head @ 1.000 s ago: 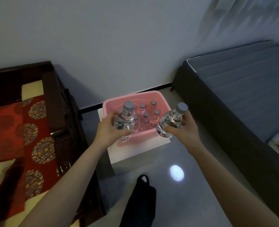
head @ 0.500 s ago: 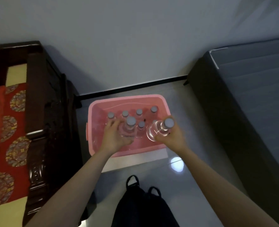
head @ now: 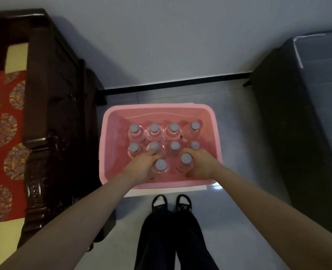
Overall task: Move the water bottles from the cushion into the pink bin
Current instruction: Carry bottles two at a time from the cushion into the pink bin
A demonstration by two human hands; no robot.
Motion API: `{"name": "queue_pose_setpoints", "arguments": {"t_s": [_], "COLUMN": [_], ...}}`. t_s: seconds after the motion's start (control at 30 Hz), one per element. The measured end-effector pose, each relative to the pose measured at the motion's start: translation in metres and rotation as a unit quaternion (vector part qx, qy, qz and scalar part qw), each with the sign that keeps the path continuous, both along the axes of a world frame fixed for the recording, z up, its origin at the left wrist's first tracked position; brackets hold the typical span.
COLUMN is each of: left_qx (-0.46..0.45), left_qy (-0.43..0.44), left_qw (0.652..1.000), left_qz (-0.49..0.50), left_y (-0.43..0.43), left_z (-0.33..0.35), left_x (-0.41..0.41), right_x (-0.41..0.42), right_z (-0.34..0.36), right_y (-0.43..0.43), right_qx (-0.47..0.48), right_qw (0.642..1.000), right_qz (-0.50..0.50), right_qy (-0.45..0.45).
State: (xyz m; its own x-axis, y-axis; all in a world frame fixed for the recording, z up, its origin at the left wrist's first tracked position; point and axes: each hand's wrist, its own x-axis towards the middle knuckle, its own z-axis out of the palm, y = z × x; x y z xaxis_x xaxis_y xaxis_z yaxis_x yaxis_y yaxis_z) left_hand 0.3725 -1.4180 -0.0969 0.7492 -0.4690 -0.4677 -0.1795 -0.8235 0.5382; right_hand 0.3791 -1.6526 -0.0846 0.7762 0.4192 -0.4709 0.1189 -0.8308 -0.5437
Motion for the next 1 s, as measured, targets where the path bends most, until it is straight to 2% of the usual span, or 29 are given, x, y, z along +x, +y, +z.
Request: {"name": "queue_pose_setpoints", "arguments": {"t_s": [0.17,0.3,0.47,0.6,0.67,0.77,1.0], "left_qx": [0.038,0.004,0.004,0.005,0.015,-0.003,-0.072], "left_qy": [-0.008,-0.031,-0.044,-0.039,-0.031,-0.003,0.015], "left_qw": [0.991,0.99,0.983,0.98,0.981,0.989,0.996], "left_qz": [-0.124,-0.134,-0.177,-0.195,-0.192,-0.149,-0.048], "left_y": [-0.005,-0.011,-0.013,-0.015,-0.016,-0.013,-0.012], "left_z": [-0.022,-0.033,-0.047,-0.051,-0.05,-0.046,-0.036], "left_x": [0.005,0.009,0.012,0.013,0.012,0.008,0.004], "right_x": [0.004,0.004,0.007,0.003,0.0,-0.001,-0.001], "right_z": [-0.022,-0.039,-0.047,-0.049,-0.047,-0.039,-0.03], "right_y": [-0.001,0.002,0.001,0.003,0.004,0.001,-0.001], "right_qx": [0.022,0.031,0.039,-0.02,-0.041,0.002,0.006], "right_qw": [0.999,0.998,0.998,0.999,0.999,0.999,0.999], "right_qz": [0.006,0.025,0.009,0.027,0.031,-0.009,-0.025], "right_qy": [0.03,0.056,0.058,0.026,-0.004,-0.033,-0.029]}}
